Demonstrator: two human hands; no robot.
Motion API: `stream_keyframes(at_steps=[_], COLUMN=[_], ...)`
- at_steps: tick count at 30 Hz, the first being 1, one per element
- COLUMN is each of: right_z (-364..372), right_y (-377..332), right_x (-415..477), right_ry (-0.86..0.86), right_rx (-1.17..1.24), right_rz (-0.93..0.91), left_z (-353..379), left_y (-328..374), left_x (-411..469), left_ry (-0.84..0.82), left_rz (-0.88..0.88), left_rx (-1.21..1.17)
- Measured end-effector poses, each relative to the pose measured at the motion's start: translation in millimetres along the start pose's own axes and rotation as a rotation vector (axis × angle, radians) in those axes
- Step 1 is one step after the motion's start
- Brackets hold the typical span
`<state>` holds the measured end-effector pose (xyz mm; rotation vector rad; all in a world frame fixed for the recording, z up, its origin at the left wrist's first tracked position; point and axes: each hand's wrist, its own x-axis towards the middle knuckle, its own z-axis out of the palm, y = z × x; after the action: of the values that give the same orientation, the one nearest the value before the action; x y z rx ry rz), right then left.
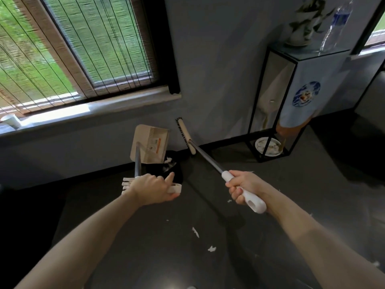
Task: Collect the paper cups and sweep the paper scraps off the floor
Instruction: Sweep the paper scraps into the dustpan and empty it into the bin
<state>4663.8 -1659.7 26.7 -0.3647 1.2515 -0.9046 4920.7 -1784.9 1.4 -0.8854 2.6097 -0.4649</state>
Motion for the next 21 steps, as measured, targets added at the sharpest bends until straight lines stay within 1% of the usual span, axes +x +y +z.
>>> stream_keyframes(at_steps=[3, 5, 8, 10, 12, 14, 15, 18, 20, 21], right_z=[0, -1, -2, -1, 1, 2, 3, 3, 2, 0], right_y=[1, 4, 10, 14, 15, 12, 10, 1, -3, -5], right_x=[0, 1, 4, 4, 3, 1, 0, -3, -4, -4], right_ry=[-0.006, 0.001, 0.013, 0.008, 0.017, 0.034, 0.036, 0.053, 0.065, 0.067], right_rx=[-0.009, -0.032, -0.042, -0.048, -0.054, -0.029, -0.012, 0.017, 0.027, 0.038], right_rz=[0.004, 0.009, 0.007, 0.016, 0.016, 0.019, 0.022, 0.027, 0.025, 0.025], left_z=[8, 12, 16, 12, 0, -20, -33, -80, -111, -124], left_y=[12, 23, 28, 17, -1, -24, -38, -86, -113, -121], left_x=[-7, -8, -4, -3, -2, -2, -2, -4, -10, -14], left_ry=[-0.084, -0.151, -0.153, -0.121, -0.076, 0.017, 0.083, 0.338, 0.507, 0.565], left_rz=[-0.007, 0.02, 0.057, -0.007, -0.148, -0.254, -0.332, -0.55, -0.595, -0.579], left_rx=[-0.046, -0.047, -0.052, -0.15, -0.291, -0.274, -0.315, -0.645, -0.813, -0.904])
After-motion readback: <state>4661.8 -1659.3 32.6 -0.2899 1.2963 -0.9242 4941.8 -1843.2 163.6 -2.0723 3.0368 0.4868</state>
